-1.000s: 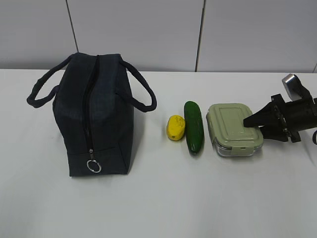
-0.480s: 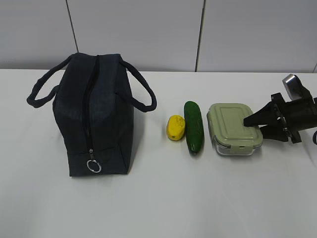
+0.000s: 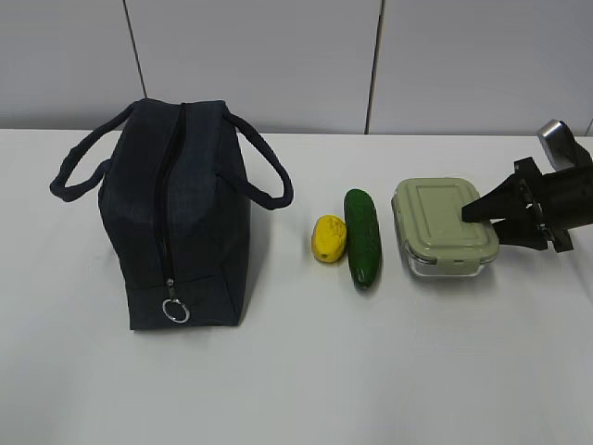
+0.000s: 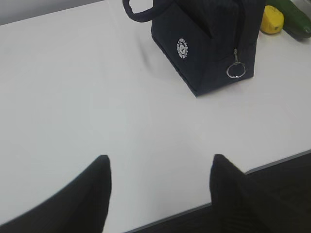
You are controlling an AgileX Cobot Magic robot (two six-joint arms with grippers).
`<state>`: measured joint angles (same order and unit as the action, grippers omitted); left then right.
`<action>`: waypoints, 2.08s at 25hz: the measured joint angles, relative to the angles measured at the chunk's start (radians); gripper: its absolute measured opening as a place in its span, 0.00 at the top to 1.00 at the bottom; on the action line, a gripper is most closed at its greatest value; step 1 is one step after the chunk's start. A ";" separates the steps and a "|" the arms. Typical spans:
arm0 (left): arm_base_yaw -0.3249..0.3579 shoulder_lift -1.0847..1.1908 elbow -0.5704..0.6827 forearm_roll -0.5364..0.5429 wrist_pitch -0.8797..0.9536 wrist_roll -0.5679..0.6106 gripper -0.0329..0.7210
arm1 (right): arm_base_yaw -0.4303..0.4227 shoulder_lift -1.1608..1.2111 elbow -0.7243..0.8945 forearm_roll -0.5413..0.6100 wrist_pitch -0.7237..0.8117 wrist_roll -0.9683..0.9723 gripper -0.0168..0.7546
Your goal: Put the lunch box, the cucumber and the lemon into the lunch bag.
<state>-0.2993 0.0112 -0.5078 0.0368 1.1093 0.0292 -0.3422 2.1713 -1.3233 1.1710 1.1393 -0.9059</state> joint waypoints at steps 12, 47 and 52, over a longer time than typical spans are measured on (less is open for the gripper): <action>0.000 0.000 0.000 -0.020 0.000 0.000 0.36 | 0.000 -0.102 0.002 -0.004 0.002 0.072 0.48; 0.000 0.615 -0.072 -0.265 -0.360 0.037 0.36 | 0.033 -0.453 0.010 0.044 0.039 0.273 0.48; 0.000 0.724 -0.137 -0.265 -0.380 0.038 0.36 | 0.116 -0.453 0.010 0.073 0.039 0.273 0.48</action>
<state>-0.2993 0.7351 -0.6443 -0.2284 0.7293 0.0676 -0.2261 1.7186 -1.3135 1.2438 1.1788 -0.6328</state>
